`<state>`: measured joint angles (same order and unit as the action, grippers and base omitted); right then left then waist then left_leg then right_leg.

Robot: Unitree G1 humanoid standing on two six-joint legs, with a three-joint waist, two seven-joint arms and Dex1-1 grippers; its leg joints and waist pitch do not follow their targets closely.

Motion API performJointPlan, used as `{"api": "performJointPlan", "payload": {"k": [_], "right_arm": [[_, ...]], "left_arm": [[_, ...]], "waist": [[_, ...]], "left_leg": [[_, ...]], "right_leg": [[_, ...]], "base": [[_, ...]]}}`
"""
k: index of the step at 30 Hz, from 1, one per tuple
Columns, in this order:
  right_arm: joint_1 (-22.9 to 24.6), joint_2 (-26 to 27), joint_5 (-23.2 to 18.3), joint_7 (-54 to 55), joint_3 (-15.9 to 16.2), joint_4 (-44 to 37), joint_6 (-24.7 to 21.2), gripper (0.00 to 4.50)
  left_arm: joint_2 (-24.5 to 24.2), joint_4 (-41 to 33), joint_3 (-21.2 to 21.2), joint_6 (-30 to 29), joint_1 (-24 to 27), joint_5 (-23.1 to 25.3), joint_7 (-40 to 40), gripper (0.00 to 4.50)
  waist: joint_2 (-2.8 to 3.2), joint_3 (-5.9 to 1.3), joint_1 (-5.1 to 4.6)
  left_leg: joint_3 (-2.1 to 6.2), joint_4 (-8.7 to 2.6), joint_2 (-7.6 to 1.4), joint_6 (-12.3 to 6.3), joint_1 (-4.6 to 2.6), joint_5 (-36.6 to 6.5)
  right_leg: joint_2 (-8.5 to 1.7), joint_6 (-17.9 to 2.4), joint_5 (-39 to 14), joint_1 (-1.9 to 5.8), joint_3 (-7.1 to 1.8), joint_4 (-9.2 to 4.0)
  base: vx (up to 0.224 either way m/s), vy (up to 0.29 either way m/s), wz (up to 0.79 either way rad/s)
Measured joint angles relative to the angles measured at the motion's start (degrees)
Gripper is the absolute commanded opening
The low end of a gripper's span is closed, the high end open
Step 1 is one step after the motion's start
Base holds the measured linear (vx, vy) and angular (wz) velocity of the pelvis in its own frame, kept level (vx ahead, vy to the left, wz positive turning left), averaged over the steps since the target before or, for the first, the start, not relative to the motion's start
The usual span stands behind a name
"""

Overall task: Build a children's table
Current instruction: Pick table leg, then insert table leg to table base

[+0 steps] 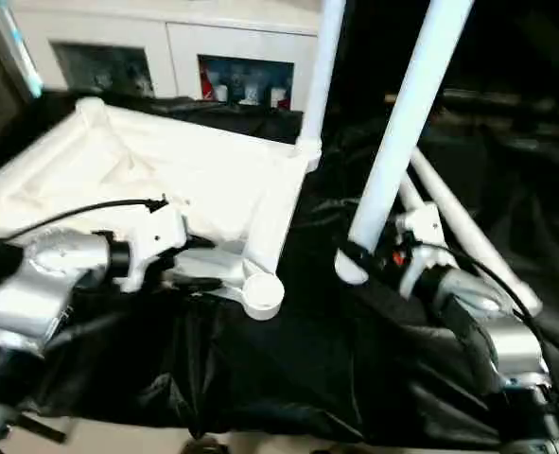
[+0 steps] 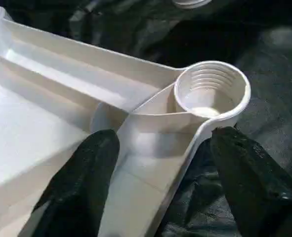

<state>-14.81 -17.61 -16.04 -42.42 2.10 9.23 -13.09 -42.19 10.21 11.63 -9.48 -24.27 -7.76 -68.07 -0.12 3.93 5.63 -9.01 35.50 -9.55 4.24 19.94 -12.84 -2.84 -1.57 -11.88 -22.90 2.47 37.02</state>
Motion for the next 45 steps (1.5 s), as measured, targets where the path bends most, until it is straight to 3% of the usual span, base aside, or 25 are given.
{"api": "performJointPlan", "payload": {"k": [3, 4, 5, 7, 9, 11, 14, 15, 20, 23, 25, 28, 30, 34, 41, 45], "right_arm": [[0.5, -2.12, 0.14, -2.61, 0.7, -1.92, 0.21, 1.91], [0.51, -2.67, 0.15, -3.15, 0.71, -1.92, 0.23, 1.91], [0.5, -3.24, 0.14, -3.52, 0.66, -1.84, 0.23, 1.91], [0.19, -4.26, 0.13, -4.24, 0.27, -1.79, 0.24, 1.91], [0.02, -4.6, 0.07, -4.39, -0.13, -1.79, 0.24, 1.91], [0.01, -4.57, -0.1, -4.46, -0.37, -1.8, 0.23, 1.91], [0.0, -4.51, -0.23, -5.08, -0.19, -1.88, 0.17, 1.91], [0.01, -4.4, -0.28, -5.41, 0.38, -2.09, 0.0, 1.91], [0.09, -3.77, -0.29, -6.3, 2.61, -3.83, -0.57, 1.91], [0.33, -3.93, -0.3, -6.37, 2.77, -4.12, -0.94, 1.91], [0.49, -4.03, -0.32, -6.5, 2.77, -4.13, -1.54, 1.91], [0.65, -4.38, -0.33, -6.84, 2.77, -4.15, -1.96, 1.91], [0.69, -4.87, -0.33, -6.87, 2.77, -4.23, -2.1, 1.91], [0.65, -5.03, -0.31, -7.39, 3.03, -4.68, -2.38, 1.91], [-0.63, -4.94, -0.06, -8.17, 4.11, -4.45, -2.38, 1.91], [-1.36, -4.72, -0.09, -8.03, 4.05, -4.46, -2.38, 1.91]], "left_arm": [[-0.8, 2.22, 1.93, 0.93, -1.86, 1.44, -1.9, 2.95], [-1.03, 2.76, 2.2, 1.03, -2.56, 1.66, -2.3, 2.95], [-1.09, 3.18, 2.21, 1.06, -3.15, 1.68, -2.76, 2.6], [-1.04, 3.76, 2.21, 1.17, -3.48, 1.68, -3.26, 2.56], [-0.44, 4.37, 2.21, 1.37, -3.63, 1.67, -3.8, 2.44], [0.76, 5.98, 2.26, 2.48, -4.09, 1.7, -4.05, 2.11], [2.19, 8.64, 3.0, 4.34, -4.27, 1.98, -4.09, 2.15], [2.66, 9.66, 3.48, 4.99, -4.31, 2.06, -4.26, 1.83], [3.95, 12.07, 5.97, 6.51, -4.39, 3.29, -6.09, 1.73], [3.96, 13.6, 6.27, 8.98, -4.52, 4.7, -5.8, 1.28], [4.06, 15.26, 6.31, 11.02, -5.32, 5.9, -4.72, 1.35], [4.04, 20.02, 6.91, 14.76, -6.98, 8.82, -2.46, 0.83], [4.05, 21.04, 7.42, 15.86, -7.4, 9.43, -2.62, 0.91], [4.6, 24.41, 8.82, 19.3, -10.37, 12.15, -2.1, 0.55], [5.27, 27.87, 9.68, 20.13, -13.31, 13.93, -3.2, 0.13], [8.61, 27.54, 6.9, 12.9, -12.7, 9.38, -5.12, 0.01]], "waist": [[2.18, -0.06, 0.02], [2.51, -0.08, 0.07], [2.87, -0.13, 0.21], [3.38, -0.34, 0.19], [3.49, -0.41, 0.19], [3.22, -0.42, 0.21], [2.87, -0.52, 0.19], [2.58, -0.49, 0.16], [1.53, -0.34, 0.17], [0.97, -0.44, 0.15], [0.64, -0.47, 0.08], [0.22, -0.45, 0.04], [0.03, -0.44, 0.08], [-0.75, -0.4, -0.47], [-0.98, -0.35, -0.97], [-1.01, -0.35, -0.63]], "left_leg": [[0.05, 0.05, 0.0, -0.03, 0.12, -0.02], [0.06, 0.04, -0.01, -0.02, 0.13, -0.01], [0.11, 0.05, -0.05, -0.02, 0.14, 0.01], [0.1, 0.05, -0.06, -0.02, 0.14, 0.01], [0.1, 0.05, -0.07, -0.06, 0.13, 0.04], [0.04, 0.03, -0.1, -0.17, 0.15, 0.11], [-0.01, 0.04, -0.11, -0.19, 0.19, 0.13], [-0.05, 0.03, -0.12, -0.2, 0.19, 0.13], [-0.09, 0.03, -0.18, -0.22, 0.26, 0.14], [-0.12, 0.02, -0.19, -0.23, 0.26, 0.13], [-0.16, 0.02, -0.19, -0.23, 0.26, 0.13], [-0.22, 0.01, -0.23, -0.23, 0.25, 0.14], [-0.24, 0.01, -0.24, -0.23, 0.23, 0.14], [-0.5, -0.02, -0.34, -0.24, 0.17, 0.17], [-0.61, -0.05, -0.34, -0.24, 0.11, 0.15], [-0.75, -0.1, -0.32, -0.29, 0.12, 0.12]], "right_leg": [[0.01, -0.01, 0.0, 0.0, 0.06, -0.08], [0.02, -0.01, -0.01, -0.02, 0.08, -0.06], [0.03, -0.03, -0.03, -0.01, 0.14, -0.04], [0.03, -0.04, -0.03, -0.01, 0.14, -0.04], [0.04, -0.04, -0.04, -0.01, 0.16, -0.04], [0.03, -0.03, -0.04, -0.02, 0.17, -0.02], [0.01, -0.02, -0.04, -0.02, 0.17, -0.07], [-0.01, -0.02, -0.04, -0.03, 0.17, -0.06], [-0.01, 0.0, -0.05, -0.14, 0.19, -0.06], [-0.01, 0.0, -0.06, -0.14, 0.19, -0.12], [-0.02, 0.0, -0.06, -0.14, 0.17, -0.12], [-0.02, 0.01, -0.06, -0.13, 0.18, -0.09], [-0.03, 0.02, -0.06, -0.13, 0.17, -0.1], [-0.1, 0.03, -0.06, -0.13, 0.17, -0.05], [-0.13, 0.03, -0.05, -0.15, 0.14, -0.05], [-0.22, 0.02, -0.06, -0.16, 0.14, -0.07]], "base": [[0.0, 0.0, 0.0], [0.0, 0.0, 0.0], [0.0, 0.0, 0.0], [0.0, 0.0, 0.0], [0.0, 0.0, 0.0], [0.0, 0.0, 0.0], [0.0, 0.0, 0.0], [0.0, 0.0, 0.0], [0.0, 0.0, 0.0], [0.0, 0.0, 0.0], [0.0, 0.0, 0.0], [0.0, 0.0, 0.0], [0.0, 0.0, 0.0], [0.0, 0.0, 0.0], [0.0, 0.0, 0.0], [0.0, 0.0, 0.0]]}}
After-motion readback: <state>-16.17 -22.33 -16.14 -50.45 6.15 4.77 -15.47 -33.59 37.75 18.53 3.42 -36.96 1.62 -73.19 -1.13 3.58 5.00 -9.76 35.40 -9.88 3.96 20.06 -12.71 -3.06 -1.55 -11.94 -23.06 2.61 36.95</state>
